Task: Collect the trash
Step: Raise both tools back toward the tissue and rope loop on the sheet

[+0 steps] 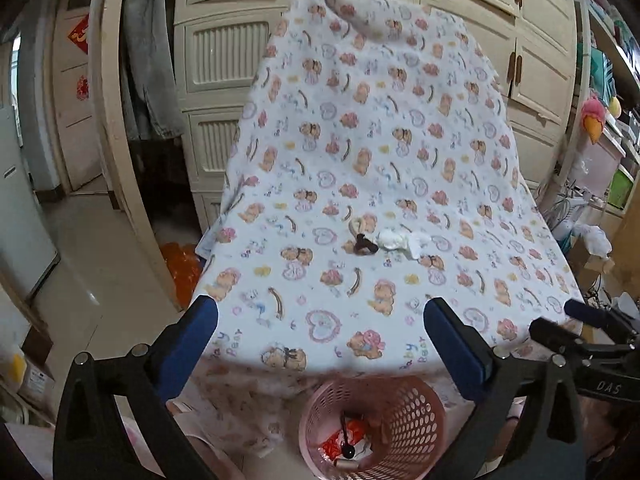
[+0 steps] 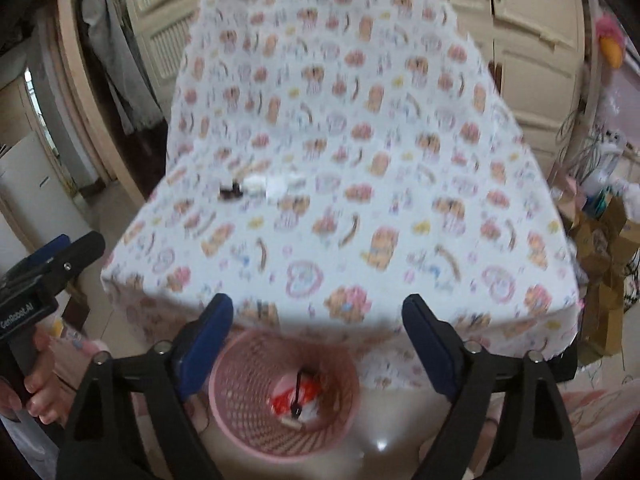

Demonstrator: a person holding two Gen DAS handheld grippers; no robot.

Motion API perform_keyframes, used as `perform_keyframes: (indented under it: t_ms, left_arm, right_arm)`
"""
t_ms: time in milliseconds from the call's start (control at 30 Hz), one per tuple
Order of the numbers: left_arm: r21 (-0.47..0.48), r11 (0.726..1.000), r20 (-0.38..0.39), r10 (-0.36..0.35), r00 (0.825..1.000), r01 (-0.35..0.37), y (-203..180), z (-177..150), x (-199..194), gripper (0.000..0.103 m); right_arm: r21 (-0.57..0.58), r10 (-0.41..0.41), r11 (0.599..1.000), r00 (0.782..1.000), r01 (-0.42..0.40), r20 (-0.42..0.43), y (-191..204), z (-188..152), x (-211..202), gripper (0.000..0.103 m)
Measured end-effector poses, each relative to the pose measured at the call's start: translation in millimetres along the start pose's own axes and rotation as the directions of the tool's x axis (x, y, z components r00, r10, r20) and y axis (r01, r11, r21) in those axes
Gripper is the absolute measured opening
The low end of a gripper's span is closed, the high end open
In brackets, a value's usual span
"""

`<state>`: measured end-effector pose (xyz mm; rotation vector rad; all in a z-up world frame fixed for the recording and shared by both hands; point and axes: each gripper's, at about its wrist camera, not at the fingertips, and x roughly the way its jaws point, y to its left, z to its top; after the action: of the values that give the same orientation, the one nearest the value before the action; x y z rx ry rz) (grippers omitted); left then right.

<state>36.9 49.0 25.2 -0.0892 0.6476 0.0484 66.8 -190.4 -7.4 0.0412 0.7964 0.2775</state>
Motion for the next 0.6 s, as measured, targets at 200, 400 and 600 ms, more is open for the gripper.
perform_keyframes:
  t_ms: [200, 400, 600]
  left_arm:
    - [0.01, 0.999, 0.048, -0.049, 0.998, 0.049, 1, 22, -16, 0.102]
    - [-0.002, 1.0, 0.135, -0.03, 0.99, 0.03, 4, 65, -30, 0.102]
    - [0.046, 0.998, 0.241, 0.018, 0.97, -0.03, 2, 107, -28, 0.102]
  right_arm:
    - [-0.088, -0.021, 0.996, 0.989, 0.034, 0.149, 6, 15, -28, 0.097]
    - [-0.176, -0.002, 0.984, 0.978, 0.039, 0.209, 17, 38, -45, 0.103]
    - [-0.217, 0.023, 0.975, 0.961, 0.039, 0.274, 20, 80, -61, 0.103]
